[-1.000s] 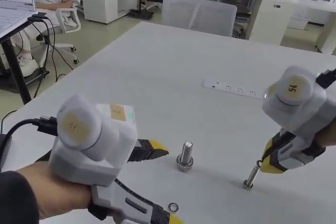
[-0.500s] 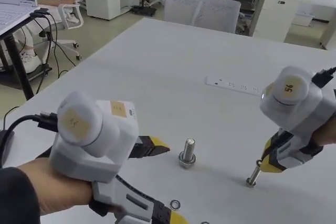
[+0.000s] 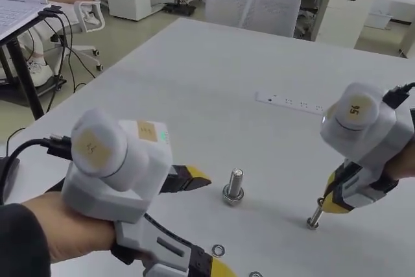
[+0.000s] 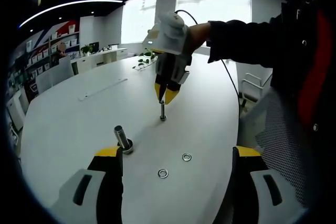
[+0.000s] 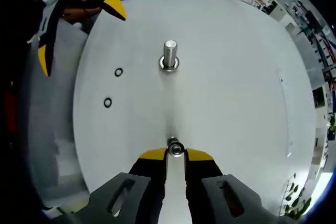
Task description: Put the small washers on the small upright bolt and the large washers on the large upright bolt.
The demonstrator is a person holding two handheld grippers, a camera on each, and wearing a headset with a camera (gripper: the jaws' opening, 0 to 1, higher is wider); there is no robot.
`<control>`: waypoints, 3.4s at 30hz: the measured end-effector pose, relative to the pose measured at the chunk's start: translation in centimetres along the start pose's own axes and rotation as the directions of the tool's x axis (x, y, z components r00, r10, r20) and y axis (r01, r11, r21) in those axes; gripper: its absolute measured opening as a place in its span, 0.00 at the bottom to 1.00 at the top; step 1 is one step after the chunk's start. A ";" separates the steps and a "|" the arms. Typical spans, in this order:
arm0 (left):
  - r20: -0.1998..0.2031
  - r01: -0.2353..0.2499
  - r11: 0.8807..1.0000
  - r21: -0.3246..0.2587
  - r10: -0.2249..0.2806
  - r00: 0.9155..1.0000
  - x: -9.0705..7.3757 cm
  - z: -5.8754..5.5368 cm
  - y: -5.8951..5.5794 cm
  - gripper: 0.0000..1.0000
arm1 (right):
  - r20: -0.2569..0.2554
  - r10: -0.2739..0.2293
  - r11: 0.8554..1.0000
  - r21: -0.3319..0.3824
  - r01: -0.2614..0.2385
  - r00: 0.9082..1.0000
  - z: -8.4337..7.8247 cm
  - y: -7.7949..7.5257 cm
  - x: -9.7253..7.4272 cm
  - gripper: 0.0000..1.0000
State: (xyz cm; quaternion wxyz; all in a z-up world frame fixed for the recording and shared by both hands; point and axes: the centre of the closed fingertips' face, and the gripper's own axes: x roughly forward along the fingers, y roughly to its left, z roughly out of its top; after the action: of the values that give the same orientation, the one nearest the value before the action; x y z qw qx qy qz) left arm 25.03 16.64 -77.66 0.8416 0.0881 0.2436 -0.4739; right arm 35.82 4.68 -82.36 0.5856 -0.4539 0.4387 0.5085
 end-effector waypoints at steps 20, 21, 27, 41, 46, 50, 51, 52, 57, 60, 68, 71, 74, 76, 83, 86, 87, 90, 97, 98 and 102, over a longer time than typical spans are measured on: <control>-0.004 -0.001 1.000 -0.005 0.001 1.000 0.2 -0.1 0.1 0.86 | -0.026 0.029 1.000 0.001 -0.029 0.999 -0.7 0.4 2.4 0.14; -0.005 -0.002 1.000 -0.005 0.002 1.000 0.2 -0.1 0.1 0.86 | -0.027 0.030 1.000 0.000 -0.030 0.999 -0.7 0.4 2.6 0.14; -0.007 -0.001 1.000 -0.008 0.001 1.000 0.3 -0.2 0.1 0.86 | -0.033 0.041 0.999 0.000 -0.041 0.999 -1.1 0.2 3.5 0.14; -0.011 0.001 1.000 -0.013 -0.001 1.000 0.2 -0.4 0.0 0.86 | -0.039 0.048 0.999 0.001 -0.048 0.998 -1.3 0.2 4.6 0.14; -0.014 0.003 1.000 -0.013 -0.003 1.000 0.2 -0.4 0.0 0.85 | -0.036 0.048 0.999 0.001 -0.048 0.998 -1.2 0.1 4.7 0.14; -0.015 0.005 1.000 -0.013 -0.005 1.000 0.2 -0.5 0.0 0.85 | -0.036 0.047 0.999 -0.002 -0.047 0.998 -1.2 0.1 4.7 0.14; -0.014 0.005 1.000 -0.013 -0.005 1.000 0.2 -0.4 0.0 0.85 | -0.036 0.047 0.999 -0.004 -0.047 0.998 -1.2 0.1 4.7 0.14; -0.014 0.005 1.000 -0.013 -0.005 1.000 0.2 -0.4 0.0 0.85 | -0.037 0.047 0.999 -0.004 -0.047 0.998 -1.2 0.1 4.7 0.14; -0.014 0.002 1.000 -0.014 -0.003 1.000 0.2 -0.4 0.1 0.85 | -0.042 0.047 0.999 -0.003 -0.048 0.998 -1.3 0.1 4.8 0.15; -0.014 0.002 1.000 -0.014 -0.002 1.000 0.2 -0.4 0.1 0.85 | -0.042 0.046 0.999 -0.005 -0.046 0.998 -1.4 0.1 4.8 0.16; -0.014 0.002 1.000 -0.013 -0.003 1.000 0.3 -0.4 0.1 0.85 | -0.036 0.041 0.999 0.005 -0.040 0.999 -1.6 -0.1 4.5 0.20; -0.014 0.003 1.000 -0.012 -0.003 1.000 0.3 -0.4 0.1 0.85 | -0.032 0.035 0.999 0.012 -0.035 0.999 -1.7 -0.2 4.3 0.22; -0.015 0.004 1.000 -0.010 -0.004 1.000 0.3 -0.4 0.0 0.85 | -0.028 0.031 0.999 0.019 -0.031 0.999 -1.9 -0.2 4.2 0.23; -0.014 0.004 1.000 -0.009 -0.004 1.000 0.3 -0.4 0.0 0.85 | -0.025 0.032 0.999 0.026 -0.032 0.999 -2.0 -0.1 4.1 0.23; -0.011 0.002 1.000 -0.006 -0.002 1.000 0.3 -0.3 0.1 0.85 | -0.028 0.024 0.999 0.042 -0.023 0.999 -2.7 0.1 3.6 0.24; -0.010 0.003 1.000 -0.004 -0.003 1.000 0.3 -0.3 0.1 0.85 | -0.030 0.023 0.999 0.045 -0.022 0.999 -3.0 0.4 3.4 0.24; -0.009 0.004 1.000 -0.004 -0.004 1.000 0.3 -0.3 0.1 0.85 | -0.027 0.025 0.998 0.050 -0.023 0.999 -3.0 0.6 3.3 0.24; -0.009 0.004 1.000 -0.002 -0.004 1.000 0.3 -0.2 0.1 0.85 | -0.023 0.027 0.998 0.056 -0.026 0.999 -3.2 1.1 3.2 0.24; -0.001 0.000 1.000 0.003 0.000 1.000 0.1 0.0 0.1 0.85 | -0.018 0.041 0.997 0.071 -0.039 0.999 -3.5 2.3 2.8 0.25; 0.001 0.000 1.000 0.003 0.000 1.000 0.1 0.0 0.1 0.85 | -0.016 0.040 0.997 0.071 -0.039 0.999 -3.5 2.4 2.7 0.25; 0.005 -0.003 1.000 0.009 0.003 1.000 -0.1 0.2 0.1 0.85 | -0.017 0.038 0.998 0.060 -0.036 0.999 -3.2 3.1 2.3 0.25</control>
State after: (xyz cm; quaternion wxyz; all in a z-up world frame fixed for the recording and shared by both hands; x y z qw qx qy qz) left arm 25.15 16.68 -77.44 0.8424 0.0912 0.2393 -0.4742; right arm 32.77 2.25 -85.56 0.5856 -0.4324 0.4673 0.5018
